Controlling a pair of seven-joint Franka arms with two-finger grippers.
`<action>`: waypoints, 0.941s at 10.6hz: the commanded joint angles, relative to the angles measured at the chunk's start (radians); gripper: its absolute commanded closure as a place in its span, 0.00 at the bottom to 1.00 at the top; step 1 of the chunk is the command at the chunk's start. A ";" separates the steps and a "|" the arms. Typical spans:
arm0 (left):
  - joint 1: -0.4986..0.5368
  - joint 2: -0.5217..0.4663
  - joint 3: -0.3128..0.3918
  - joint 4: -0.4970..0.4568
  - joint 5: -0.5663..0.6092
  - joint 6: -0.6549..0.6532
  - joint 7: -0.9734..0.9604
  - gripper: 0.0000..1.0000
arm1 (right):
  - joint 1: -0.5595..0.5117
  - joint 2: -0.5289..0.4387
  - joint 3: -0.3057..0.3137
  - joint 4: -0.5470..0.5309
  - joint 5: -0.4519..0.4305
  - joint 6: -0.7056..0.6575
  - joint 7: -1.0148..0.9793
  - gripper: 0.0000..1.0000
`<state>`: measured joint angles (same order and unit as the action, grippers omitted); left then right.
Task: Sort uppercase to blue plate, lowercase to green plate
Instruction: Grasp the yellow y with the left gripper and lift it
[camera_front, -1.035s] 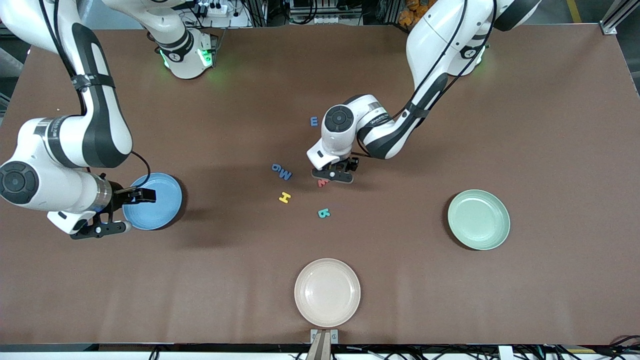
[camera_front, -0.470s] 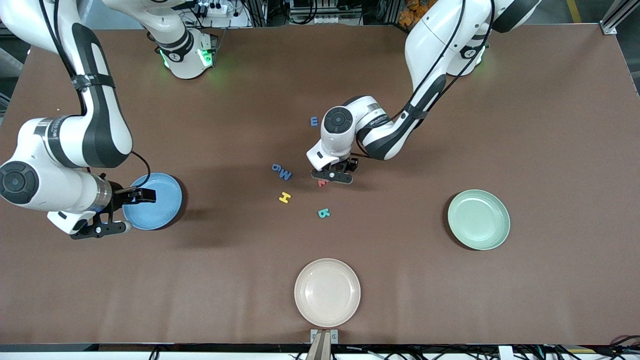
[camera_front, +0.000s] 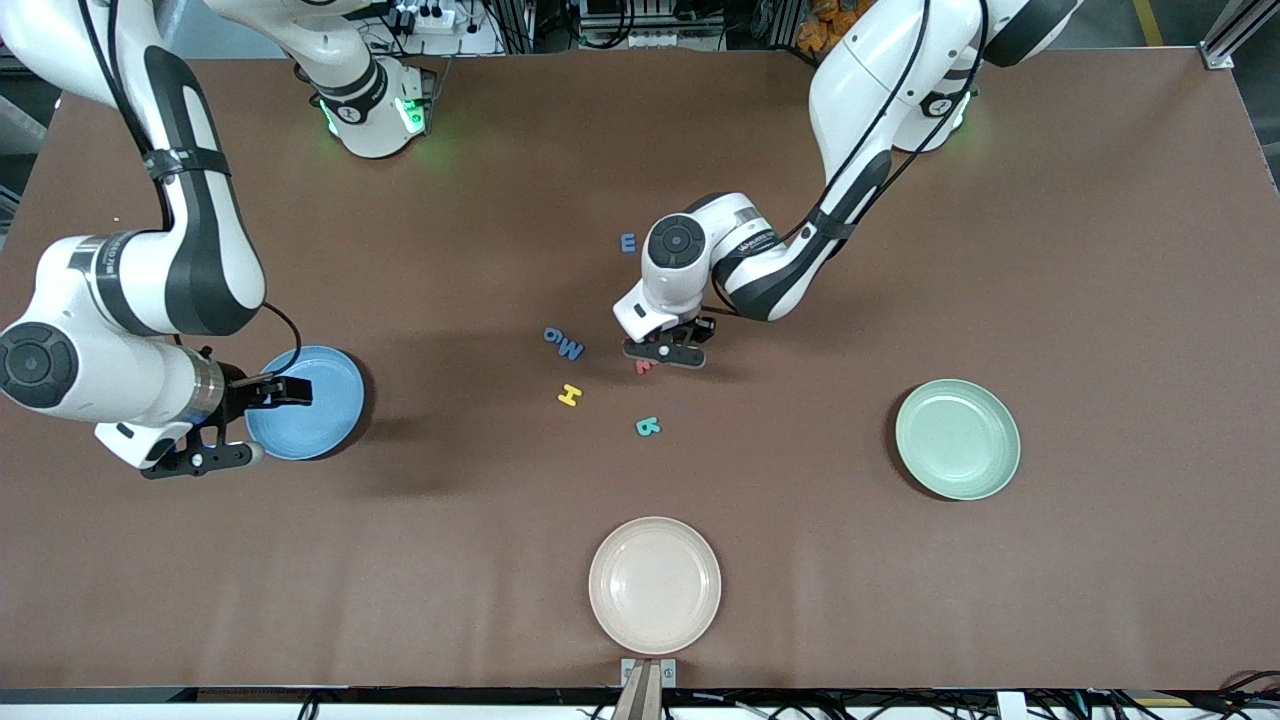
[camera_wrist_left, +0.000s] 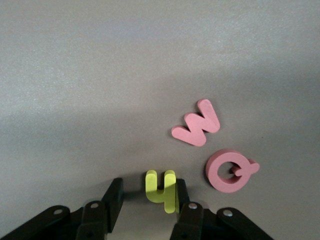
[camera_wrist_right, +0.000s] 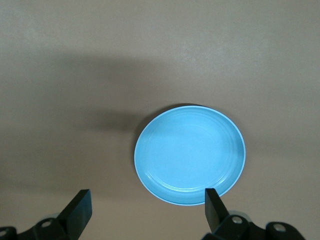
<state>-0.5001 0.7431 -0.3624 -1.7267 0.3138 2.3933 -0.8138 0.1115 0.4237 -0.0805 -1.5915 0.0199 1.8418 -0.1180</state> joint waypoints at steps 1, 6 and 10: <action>-0.015 0.013 0.010 0.018 0.027 0.006 -0.028 0.83 | 0.000 0.007 0.002 0.013 0.015 0.000 0.012 0.00; -0.003 -0.033 0.016 0.016 0.031 -0.003 -0.028 1.00 | 0.019 0.009 0.002 0.013 0.049 0.004 0.014 0.00; 0.156 -0.215 0.011 0.009 0.021 -0.138 0.023 1.00 | 0.039 0.017 0.002 0.013 0.049 0.017 0.014 0.00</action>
<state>-0.4093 0.6202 -0.3422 -1.6837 0.3144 2.3149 -0.8070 0.1360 0.4308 -0.0754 -1.5915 0.0576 1.8558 -0.1180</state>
